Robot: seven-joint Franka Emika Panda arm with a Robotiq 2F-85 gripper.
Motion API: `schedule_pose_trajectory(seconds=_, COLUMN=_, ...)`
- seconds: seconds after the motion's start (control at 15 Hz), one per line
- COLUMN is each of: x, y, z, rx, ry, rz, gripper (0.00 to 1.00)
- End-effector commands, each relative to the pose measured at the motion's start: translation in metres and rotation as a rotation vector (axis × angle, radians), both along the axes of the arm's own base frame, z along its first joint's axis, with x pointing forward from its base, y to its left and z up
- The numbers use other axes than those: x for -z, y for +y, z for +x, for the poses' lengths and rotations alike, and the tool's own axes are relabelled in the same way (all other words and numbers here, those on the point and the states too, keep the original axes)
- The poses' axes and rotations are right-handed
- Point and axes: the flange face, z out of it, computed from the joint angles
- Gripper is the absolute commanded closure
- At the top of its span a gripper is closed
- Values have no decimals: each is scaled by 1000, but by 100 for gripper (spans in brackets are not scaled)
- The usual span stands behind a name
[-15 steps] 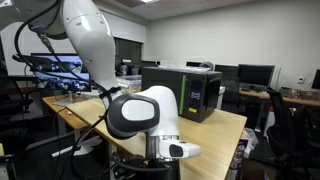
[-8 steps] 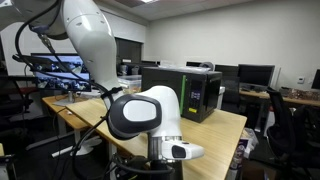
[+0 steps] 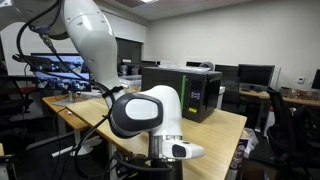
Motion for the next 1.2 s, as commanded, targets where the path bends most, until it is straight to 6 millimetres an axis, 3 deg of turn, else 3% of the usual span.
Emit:
schedule_pose_trajectory(seconds=0.0, x=-3, y=5, z=8, rx=33, ry=-21, rz=9, gripper=98)
schedule_pose_trajectory(seconds=1.13, x=-9, y=13, z=13, rx=42, ry=-25, rz=12, gripper=98)
